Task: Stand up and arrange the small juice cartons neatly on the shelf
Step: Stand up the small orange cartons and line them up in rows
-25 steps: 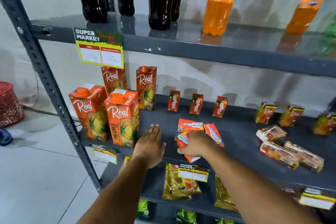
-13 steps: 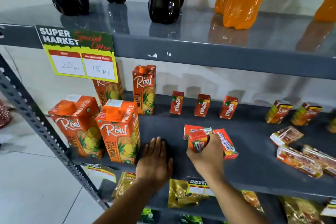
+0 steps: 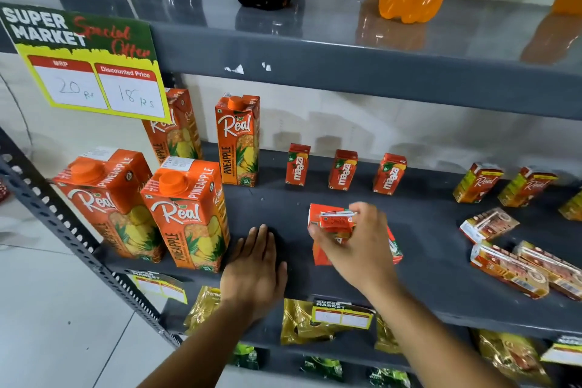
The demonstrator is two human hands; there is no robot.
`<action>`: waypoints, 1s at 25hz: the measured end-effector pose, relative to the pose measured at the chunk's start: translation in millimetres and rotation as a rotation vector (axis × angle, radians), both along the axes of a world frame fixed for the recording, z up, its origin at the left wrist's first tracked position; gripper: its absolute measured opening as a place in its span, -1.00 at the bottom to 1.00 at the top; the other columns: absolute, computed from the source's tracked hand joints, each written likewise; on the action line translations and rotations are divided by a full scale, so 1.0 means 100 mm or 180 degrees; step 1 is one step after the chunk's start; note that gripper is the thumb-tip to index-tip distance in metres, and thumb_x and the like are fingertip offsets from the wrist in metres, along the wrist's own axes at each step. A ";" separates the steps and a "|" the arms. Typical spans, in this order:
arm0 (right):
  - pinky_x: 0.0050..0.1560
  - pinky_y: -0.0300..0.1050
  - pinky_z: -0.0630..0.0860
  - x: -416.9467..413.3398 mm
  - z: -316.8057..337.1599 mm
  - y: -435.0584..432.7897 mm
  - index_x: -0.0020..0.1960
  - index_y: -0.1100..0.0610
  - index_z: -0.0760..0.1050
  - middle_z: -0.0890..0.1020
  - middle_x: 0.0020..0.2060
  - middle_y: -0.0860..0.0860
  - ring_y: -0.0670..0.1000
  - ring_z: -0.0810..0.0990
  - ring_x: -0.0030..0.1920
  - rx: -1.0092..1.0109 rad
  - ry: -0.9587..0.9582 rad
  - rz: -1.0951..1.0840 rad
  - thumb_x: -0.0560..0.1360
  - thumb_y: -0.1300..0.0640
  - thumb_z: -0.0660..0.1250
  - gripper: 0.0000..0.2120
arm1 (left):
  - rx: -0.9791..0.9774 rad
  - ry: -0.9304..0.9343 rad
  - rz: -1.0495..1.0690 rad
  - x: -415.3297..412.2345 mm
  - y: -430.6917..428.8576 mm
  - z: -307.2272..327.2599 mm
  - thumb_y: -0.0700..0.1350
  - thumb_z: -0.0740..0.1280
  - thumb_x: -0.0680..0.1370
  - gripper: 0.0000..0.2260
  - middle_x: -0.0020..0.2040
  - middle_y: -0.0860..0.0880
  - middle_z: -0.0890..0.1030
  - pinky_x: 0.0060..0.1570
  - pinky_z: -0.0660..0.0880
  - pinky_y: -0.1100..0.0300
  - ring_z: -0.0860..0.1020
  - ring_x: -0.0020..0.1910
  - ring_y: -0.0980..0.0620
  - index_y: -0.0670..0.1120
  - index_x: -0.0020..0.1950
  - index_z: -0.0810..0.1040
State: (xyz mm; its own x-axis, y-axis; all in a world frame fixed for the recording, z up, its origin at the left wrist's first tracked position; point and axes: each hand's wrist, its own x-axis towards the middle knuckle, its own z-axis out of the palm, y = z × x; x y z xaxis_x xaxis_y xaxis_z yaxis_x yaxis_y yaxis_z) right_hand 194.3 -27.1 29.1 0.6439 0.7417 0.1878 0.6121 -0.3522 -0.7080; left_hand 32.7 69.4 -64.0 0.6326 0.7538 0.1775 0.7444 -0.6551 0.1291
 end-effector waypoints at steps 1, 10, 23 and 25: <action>0.01 -0.11 0.40 0.02 0.07 0.04 0.24 0.05 0.36 0.41 0.13 -0.01 0.02 0.45 0.15 -0.0524 -0.0242 0.0127 0.29 -0.35 0.42 -0.30 | -0.0015 0.0031 -0.0001 0.00 0.00 0.02 0.11 0.05 0.53 -0.43 0.38 -0.23 0.45 0.30 0.35 -0.11 0.41 0.37 -0.19 -0.27 0.33 0.45; 0.21 0.02 0.45 0.30 0.59 0.30 0.42 0.01 0.33 0.50 0.34 0.03 0.12 0.42 0.35 -0.1511 -0.1806 0.2482 0.48 0.32 0.31 -0.45 | -0.0037 0.0170 0.0130 0.01 -0.04 0.04 0.12 0.04 0.53 -0.43 0.40 -0.19 0.44 0.34 0.24 -0.07 0.41 0.38 -0.16 -0.24 0.36 0.42; 0.17 0.09 0.54 0.73 0.65 0.46 0.47 -0.06 0.19 0.29 0.51 -0.02 0.06 0.43 0.36 -0.1782 -0.2239 0.3147 0.47 0.43 0.25 -0.30 | 0.0004 0.0148 0.0112 0.01 -0.02 0.00 0.16 -0.08 0.54 -0.38 0.53 -0.12 0.22 0.45 0.02 0.01 0.16 0.51 -0.09 -0.18 0.48 0.22; 0.09 0.04 0.58 0.85 0.73 0.40 0.51 -0.03 0.12 0.28 0.51 0.00 0.06 0.50 0.26 -0.1678 -0.1714 0.2547 0.48 0.38 0.28 -0.29 | 0.0003 0.0142 0.0109 0.02 -0.02 -0.01 0.16 -0.06 0.55 -0.39 0.52 -0.13 0.25 0.44 0.06 -0.01 0.19 0.50 -0.09 -0.18 0.47 0.25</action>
State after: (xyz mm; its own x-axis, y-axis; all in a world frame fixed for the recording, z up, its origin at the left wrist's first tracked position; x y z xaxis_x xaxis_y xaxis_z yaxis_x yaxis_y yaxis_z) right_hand 279.5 12.8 102.2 -0.1301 0.9780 -0.1634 0.9821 0.1044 -0.1570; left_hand 34.2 67.2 -64.8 0.6137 0.7750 0.1505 0.7714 -0.6293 0.0947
